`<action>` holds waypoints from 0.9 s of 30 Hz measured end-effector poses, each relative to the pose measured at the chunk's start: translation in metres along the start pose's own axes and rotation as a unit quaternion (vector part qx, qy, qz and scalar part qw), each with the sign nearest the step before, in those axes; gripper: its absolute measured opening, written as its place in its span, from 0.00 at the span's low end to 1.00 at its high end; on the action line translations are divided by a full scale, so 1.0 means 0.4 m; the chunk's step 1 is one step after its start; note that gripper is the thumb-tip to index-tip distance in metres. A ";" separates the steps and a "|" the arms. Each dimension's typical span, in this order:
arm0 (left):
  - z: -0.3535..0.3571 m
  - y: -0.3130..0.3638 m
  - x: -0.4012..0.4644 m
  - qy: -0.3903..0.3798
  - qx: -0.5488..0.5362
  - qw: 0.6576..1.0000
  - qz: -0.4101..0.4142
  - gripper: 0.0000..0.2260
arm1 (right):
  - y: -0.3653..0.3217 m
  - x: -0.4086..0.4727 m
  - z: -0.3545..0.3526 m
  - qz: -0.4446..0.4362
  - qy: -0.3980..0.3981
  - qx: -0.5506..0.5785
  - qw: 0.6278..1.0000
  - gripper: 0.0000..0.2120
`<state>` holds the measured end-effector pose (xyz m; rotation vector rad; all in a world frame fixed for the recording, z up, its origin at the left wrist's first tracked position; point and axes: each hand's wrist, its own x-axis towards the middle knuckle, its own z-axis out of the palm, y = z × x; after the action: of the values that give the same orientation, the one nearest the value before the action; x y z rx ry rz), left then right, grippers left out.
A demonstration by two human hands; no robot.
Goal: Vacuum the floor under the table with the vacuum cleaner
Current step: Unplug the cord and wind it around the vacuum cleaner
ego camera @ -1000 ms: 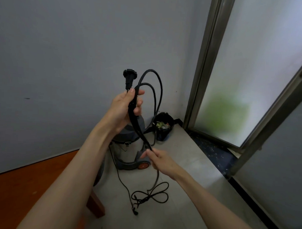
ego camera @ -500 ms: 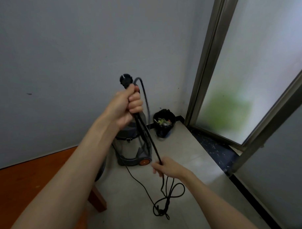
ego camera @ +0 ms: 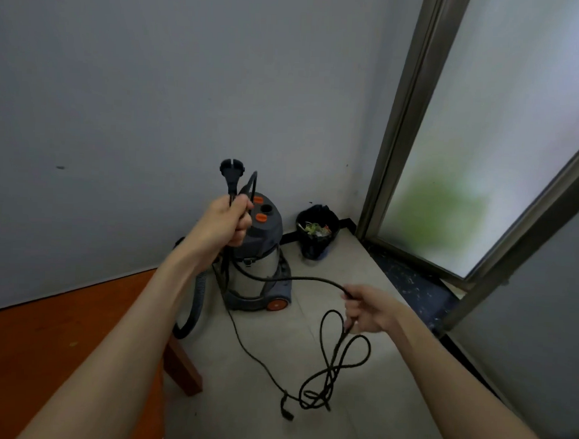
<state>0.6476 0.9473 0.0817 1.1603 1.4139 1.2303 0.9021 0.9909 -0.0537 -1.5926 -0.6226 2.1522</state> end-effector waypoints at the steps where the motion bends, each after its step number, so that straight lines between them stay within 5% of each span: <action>1: 0.008 -0.020 -0.004 0.009 0.031 0.999 0.000 0.11 | -0.019 -0.013 0.018 -0.003 -0.030 0.038 0.999 0.14; 6: 0.072 -0.100 -0.035 -0.006 0.071 0.997 0.013 0.10 | -0.084 -0.085 0.120 0.012 -0.150 0.233 0.961 0.10; 17: 0.156 -0.159 -0.092 -0.041 0.028 0.998 0.039 0.09 | -0.181 -0.128 0.257 -0.072 -0.175 0.513 0.837 0.13; 24: 0.137 -0.175 -0.082 -0.077 0.044 0.996 0.009 0.09 | -0.199 -0.140 0.252 -0.150 -0.160 0.320 0.922 0.11; 27: 0.118 -0.170 -0.074 -0.039 -0.004 0.999 -0.003 0.10 | -0.113 -0.100 0.205 -0.208 -0.058 0.119 0.969 0.12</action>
<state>0.6927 0.9207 0.0111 1.1858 1.3529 1.1732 0.8365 0.9963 0.0241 -1.1043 -0.6397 1.9274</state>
